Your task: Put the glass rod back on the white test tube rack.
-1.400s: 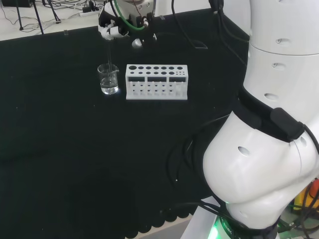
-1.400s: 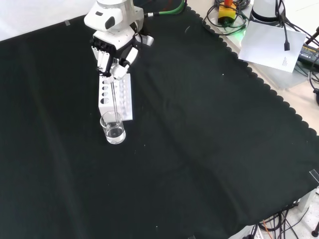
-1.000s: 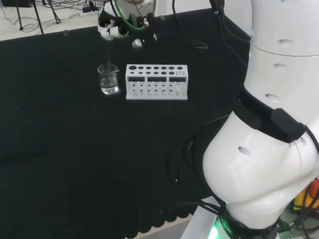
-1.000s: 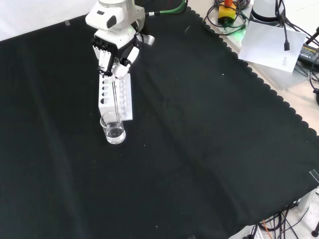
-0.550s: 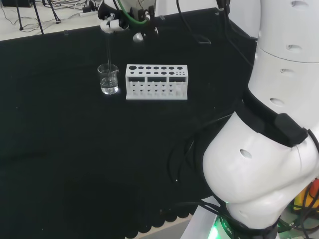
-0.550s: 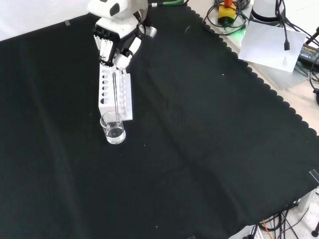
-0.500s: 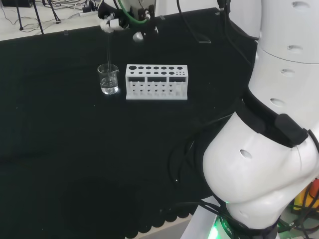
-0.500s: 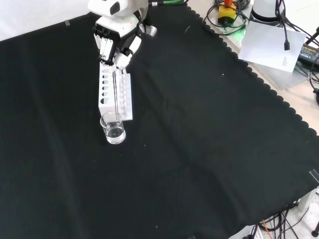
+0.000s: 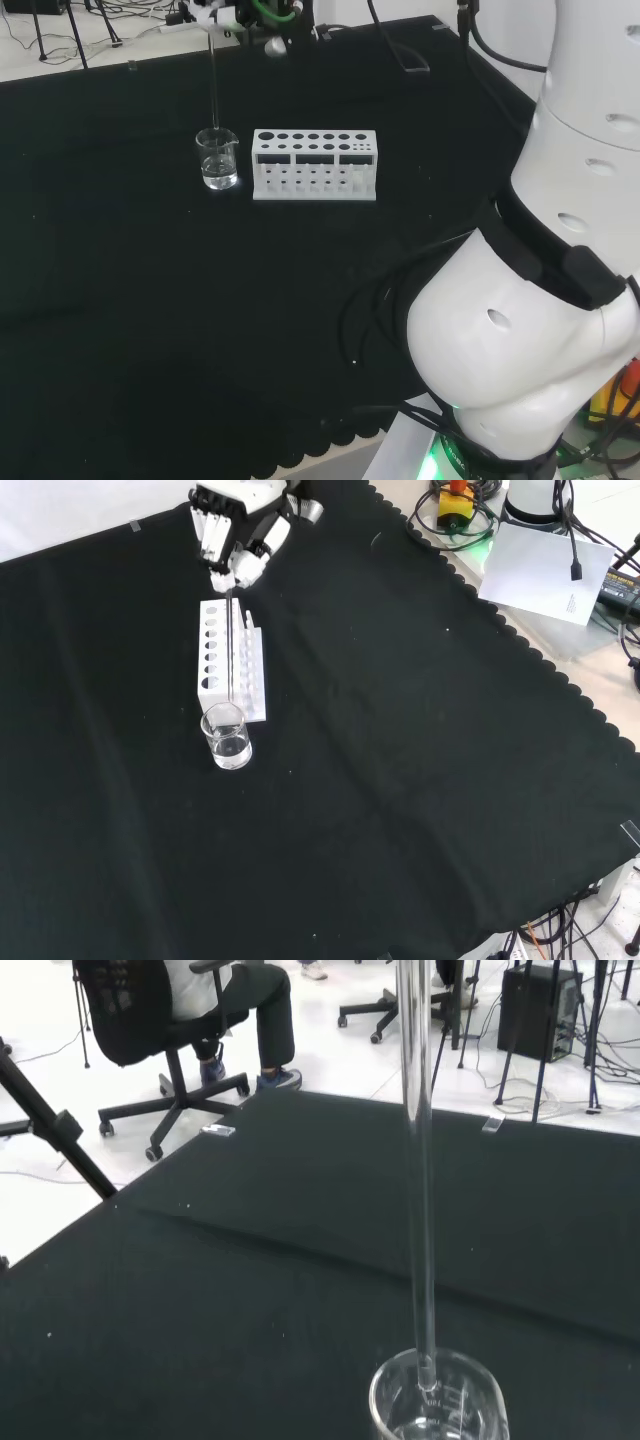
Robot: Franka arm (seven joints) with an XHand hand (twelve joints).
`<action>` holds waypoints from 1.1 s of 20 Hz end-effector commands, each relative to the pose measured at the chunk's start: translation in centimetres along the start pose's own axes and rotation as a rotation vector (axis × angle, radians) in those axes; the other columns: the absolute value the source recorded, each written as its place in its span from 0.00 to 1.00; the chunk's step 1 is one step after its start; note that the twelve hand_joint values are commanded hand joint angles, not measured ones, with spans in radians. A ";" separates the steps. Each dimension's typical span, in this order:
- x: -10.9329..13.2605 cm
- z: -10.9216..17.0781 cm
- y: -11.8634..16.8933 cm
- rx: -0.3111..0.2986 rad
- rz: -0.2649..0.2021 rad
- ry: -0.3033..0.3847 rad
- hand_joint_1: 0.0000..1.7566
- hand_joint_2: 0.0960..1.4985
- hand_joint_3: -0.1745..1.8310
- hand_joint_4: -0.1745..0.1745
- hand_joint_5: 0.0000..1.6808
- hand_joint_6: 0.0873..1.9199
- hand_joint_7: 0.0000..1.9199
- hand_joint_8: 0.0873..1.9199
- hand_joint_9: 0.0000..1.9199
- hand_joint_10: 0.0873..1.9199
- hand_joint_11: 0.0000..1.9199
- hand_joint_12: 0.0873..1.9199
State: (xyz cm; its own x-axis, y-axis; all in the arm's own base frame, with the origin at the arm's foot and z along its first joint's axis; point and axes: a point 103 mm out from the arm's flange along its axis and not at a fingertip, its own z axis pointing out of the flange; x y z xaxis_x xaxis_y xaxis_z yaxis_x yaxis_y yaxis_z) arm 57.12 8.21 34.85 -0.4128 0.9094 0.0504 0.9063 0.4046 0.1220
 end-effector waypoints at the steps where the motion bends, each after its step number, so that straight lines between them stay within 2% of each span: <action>1: -1.2 -1.3 -1.0 0.004 0.041 -0.004 0.73 0.77 0.00 0.00 0.62 0.31 0.55 0.63 0.84 0.51 0.85 0.40; 17: -8.0 -1.3 -4.2 0.013 0.164 -0.036 0.73 0.77 0.00 0.00 0.62 0.31 0.55 0.63 0.84 0.51 0.85 0.40; 22: -8.7 -0.3 -4.1 0.027 0.175 -0.033 0.73 0.77 0.00 0.00 0.61 0.31 0.55 0.63 0.84 0.51 0.85 0.40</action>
State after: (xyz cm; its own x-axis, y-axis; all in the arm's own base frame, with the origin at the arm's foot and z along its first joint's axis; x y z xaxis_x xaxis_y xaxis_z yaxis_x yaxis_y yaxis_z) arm 56.61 -1.04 34.99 -0.2543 0.9665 0.0358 0.9634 0.2499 0.0968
